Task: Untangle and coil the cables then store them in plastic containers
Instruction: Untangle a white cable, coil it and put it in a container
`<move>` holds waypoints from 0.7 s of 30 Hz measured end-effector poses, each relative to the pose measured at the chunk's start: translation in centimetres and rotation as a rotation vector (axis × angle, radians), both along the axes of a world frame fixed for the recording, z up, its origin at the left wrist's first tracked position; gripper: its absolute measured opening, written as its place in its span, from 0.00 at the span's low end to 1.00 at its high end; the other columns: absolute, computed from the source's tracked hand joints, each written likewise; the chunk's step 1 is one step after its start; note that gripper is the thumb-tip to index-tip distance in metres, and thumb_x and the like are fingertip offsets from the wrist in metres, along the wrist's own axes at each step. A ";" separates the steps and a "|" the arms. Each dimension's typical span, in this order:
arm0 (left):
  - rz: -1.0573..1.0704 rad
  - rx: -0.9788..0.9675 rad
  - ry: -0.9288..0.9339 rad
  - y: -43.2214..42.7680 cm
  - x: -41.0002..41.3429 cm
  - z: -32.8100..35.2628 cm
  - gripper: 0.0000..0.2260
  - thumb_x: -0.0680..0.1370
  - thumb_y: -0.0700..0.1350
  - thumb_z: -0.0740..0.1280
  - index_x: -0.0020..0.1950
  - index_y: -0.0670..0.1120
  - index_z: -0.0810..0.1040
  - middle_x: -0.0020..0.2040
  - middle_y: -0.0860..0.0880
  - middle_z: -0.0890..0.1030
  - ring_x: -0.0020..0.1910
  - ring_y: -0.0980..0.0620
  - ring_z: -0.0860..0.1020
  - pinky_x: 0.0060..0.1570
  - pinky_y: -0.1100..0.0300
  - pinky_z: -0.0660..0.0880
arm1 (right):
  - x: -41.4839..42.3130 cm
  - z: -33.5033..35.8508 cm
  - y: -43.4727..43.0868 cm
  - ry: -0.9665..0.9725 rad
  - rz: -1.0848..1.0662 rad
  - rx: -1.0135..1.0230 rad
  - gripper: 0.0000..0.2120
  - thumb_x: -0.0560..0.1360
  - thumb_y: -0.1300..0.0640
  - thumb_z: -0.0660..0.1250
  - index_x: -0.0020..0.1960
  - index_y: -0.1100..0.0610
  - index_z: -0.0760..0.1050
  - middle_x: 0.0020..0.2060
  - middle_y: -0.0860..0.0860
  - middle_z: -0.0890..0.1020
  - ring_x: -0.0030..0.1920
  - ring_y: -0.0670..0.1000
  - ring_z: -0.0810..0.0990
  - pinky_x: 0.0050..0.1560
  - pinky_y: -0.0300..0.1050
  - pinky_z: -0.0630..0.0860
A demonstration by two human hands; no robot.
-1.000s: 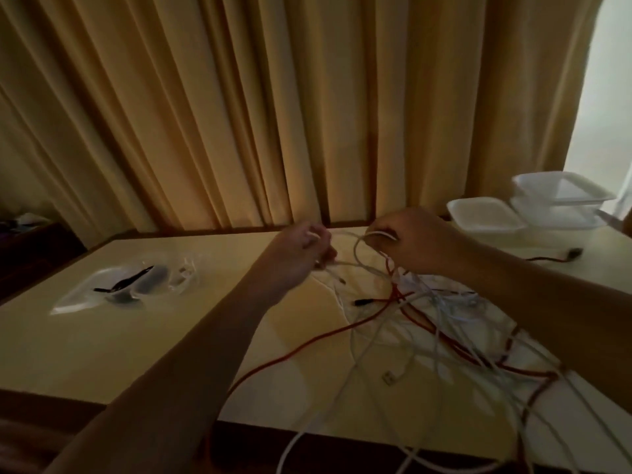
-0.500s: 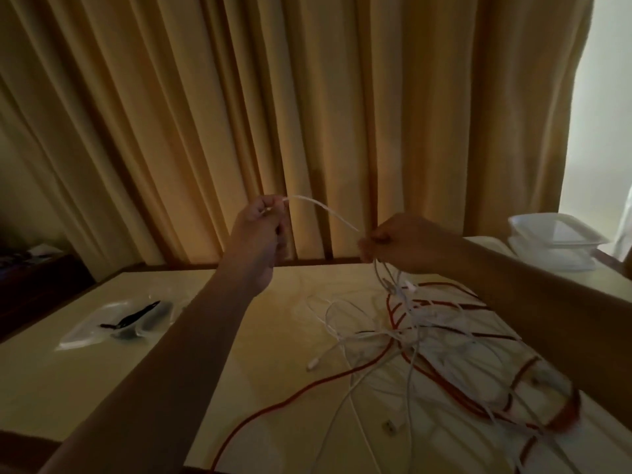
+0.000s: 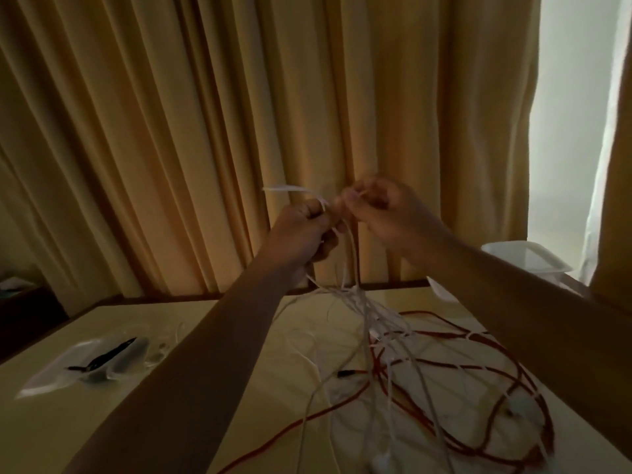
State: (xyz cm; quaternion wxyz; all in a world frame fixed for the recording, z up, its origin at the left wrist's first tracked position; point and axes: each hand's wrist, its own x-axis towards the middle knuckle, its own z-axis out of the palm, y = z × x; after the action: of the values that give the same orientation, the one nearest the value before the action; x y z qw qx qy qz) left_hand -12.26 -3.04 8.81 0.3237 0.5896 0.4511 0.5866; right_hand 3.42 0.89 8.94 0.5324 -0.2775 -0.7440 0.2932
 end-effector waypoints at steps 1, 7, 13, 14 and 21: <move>-0.015 0.019 -0.036 0.1 0.2 0.7 0.12 0.85 0.45 0.64 0.49 0.37 0.79 0.32 0.49 0.79 0.24 0.56 0.68 0.21 0.65 0.60 | 0.3 -0.6 0.3 -0.104 0.000 -0.081 0.17 0.73 0.35 0.69 0.52 0.46 0.81 0.45 0.45 0.86 0.49 0.46 0.84 0.52 0.48 0.80; -0.044 0.076 -0.291 1.2 0.0 2.8 0.12 0.86 0.47 0.62 0.49 0.41 0.78 0.35 0.47 0.77 0.26 0.54 0.70 0.22 0.63 0.59 | 2.7 -2.5 0.7 -0.563 -0.091 -0.165 0.15 0.80 0.40 0.65 0.52 0.47 0.86 0.45 0.45 0.86 0.41 0.41 0.82 0.40 0.37 0.74; 0.207 -0.158 -0.004 1.0 0.3 -1.0 0.17 0.82 0.56 0.67 0.41 0.45 0.76 0.29 0.50 0.72 0.24 0.55 0.67 0.26 0.62 0.61 | 4.2 0.5 0.6 -0.407 -0.147 0.035 0.13 0.80 0.44 0.65 0.51 0.51 0.84 0.45 0.46 0.86 0.47 0.45 0.83 0.53 0.45 0.78; 0.152 -0.157 -0.022 0.9 0.6 -1.4 0.18 0.83 0.56 0.67 0.40 0.45 0.75 0.29 0.49 0.72 0.24 0.55 0.67 0.24 0.63 0.61 | 4.1 1.0 0.5 -0.466 -0.110 0.016 0.12 0.80 0.44 0.66 0.52 0.50 0.83 0.46 0.45 0.85 0.48 0.44 0.83 0.53 0.45 0.78; -0.035 0.020 -0.266 0.7 0.1 1.1 0.17 0.86 0.52 0.58 0.51 0.41 0.78 0.33 0.45 0.77 0.27 0.53 0.74 0.21 0.65 0.63 | 3.5 -1.1 0.5 -0.712 -0.007 -0.104 0.09 0.79 0.47 0.69 0.47 0.49 0.85 0.39 0.45 0.86 0.39 0.40 0.83 0.43 0.38 0.74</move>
State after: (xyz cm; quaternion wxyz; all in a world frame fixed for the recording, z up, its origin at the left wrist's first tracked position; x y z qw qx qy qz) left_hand -12.17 -2.33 9.89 0.3850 0.5178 0.3879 0.6582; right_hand 6.95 1.35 7.82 0.2258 -0.3916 -0.8660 0.2137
